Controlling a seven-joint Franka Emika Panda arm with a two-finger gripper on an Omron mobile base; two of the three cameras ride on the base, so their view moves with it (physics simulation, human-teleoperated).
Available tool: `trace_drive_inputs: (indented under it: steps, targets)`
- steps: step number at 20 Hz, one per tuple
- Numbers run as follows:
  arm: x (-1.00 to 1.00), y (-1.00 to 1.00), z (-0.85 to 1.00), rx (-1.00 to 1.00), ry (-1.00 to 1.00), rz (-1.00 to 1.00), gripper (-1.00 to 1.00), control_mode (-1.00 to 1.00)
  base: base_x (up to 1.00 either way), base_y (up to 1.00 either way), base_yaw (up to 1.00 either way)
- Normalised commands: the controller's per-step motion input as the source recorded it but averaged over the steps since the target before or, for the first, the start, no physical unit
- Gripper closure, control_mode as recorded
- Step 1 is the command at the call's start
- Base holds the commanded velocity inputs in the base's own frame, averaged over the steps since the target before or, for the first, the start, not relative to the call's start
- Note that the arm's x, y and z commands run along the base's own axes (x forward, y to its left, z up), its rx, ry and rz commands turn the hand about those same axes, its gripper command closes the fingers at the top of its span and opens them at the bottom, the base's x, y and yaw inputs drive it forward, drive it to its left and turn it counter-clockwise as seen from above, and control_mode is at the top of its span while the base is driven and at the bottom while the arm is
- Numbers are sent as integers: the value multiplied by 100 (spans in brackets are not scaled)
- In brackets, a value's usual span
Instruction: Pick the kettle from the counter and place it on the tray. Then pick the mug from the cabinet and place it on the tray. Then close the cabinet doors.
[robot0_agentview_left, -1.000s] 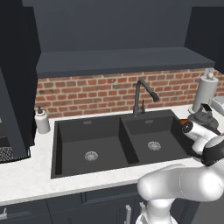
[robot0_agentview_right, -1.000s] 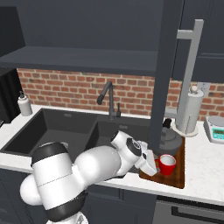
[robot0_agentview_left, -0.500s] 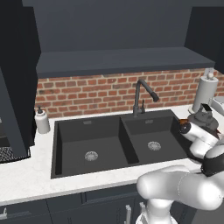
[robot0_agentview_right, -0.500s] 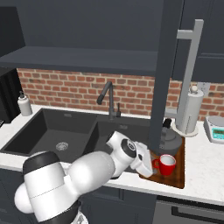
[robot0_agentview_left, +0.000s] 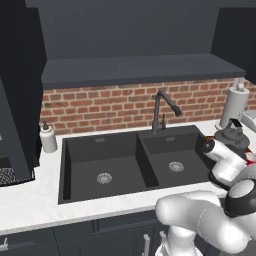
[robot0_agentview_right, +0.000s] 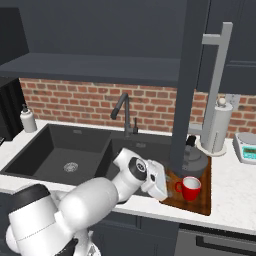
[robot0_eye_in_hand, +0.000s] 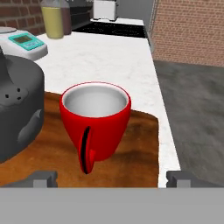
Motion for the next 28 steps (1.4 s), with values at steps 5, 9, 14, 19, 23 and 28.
trace_drive_inputs:
  steps: [5, 9, 14, 19, 23, 28]
  targets:
    - [-7, 24, 26, 0, 0, 0, -100, -100, 0, 0, 0]
    - [-11, 27, 26, 0, 0, 0, -100, -100, 0, 0, 0]
    - [-17, 27, 32, 0, 0, 0, -100, -100, 0, 0, 0]
    - [-19, 27, 40, 0, 0, 0, -100, -100, 0, 0, 0]
    - [-24, 22, 47, 0, 0, 0, -100, -100, 0, 0, 0]
    - [-32, 21, 46, 8, 0, 0, -100, -100, 0, 0, 0]
